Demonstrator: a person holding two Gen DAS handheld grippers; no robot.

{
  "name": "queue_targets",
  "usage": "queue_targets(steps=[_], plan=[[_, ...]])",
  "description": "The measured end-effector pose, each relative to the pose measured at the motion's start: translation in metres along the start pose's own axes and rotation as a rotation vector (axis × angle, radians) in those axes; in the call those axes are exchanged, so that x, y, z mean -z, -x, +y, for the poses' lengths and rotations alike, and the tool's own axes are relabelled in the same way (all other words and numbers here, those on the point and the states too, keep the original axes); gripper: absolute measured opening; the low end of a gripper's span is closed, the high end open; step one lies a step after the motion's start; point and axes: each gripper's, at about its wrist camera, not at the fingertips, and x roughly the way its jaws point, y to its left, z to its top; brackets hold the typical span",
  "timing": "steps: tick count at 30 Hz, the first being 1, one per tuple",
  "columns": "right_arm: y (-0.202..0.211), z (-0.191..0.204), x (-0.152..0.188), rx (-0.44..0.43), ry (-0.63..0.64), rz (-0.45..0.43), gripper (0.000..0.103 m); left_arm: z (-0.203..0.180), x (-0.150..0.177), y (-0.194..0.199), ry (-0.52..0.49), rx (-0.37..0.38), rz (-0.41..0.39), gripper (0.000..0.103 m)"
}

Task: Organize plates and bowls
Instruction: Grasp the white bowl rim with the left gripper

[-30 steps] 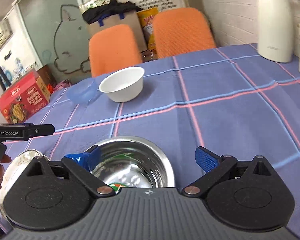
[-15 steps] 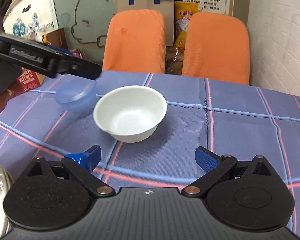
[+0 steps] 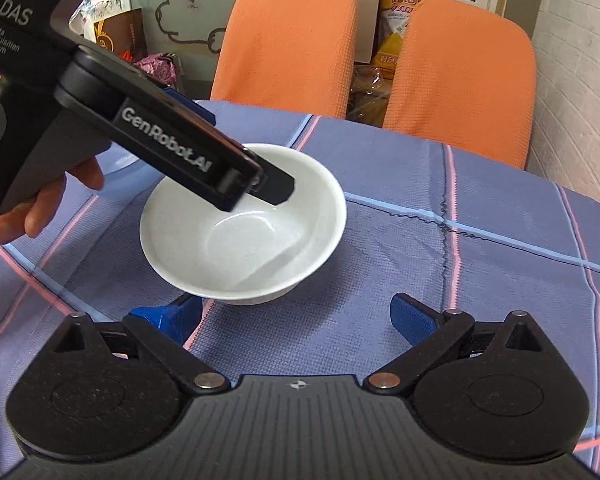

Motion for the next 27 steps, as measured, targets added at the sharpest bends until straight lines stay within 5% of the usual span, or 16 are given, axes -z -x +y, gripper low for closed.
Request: queue_targets(steps=[8, 15, 27], plan=[[-0.013, -0.003, 0.005, -0.053, 0.046, -0.01, 0.09, -0.007, 0.005, -0.011, -0.032, -0.015, 0.018, 0.1], [-0.011, -0.012, 0.023, -0.111, 0.094, -0.135, 0.091, -0.009, 0.01, -0.018, -0.041, -0.026, 0.032, 0.1], [-0.021, -0.001, 0.01, -0.128, 0.146, -0.134, 0.09, -0.009, 0.016, -0.026, -0.032, -0.03, 0.041, 0.1]])
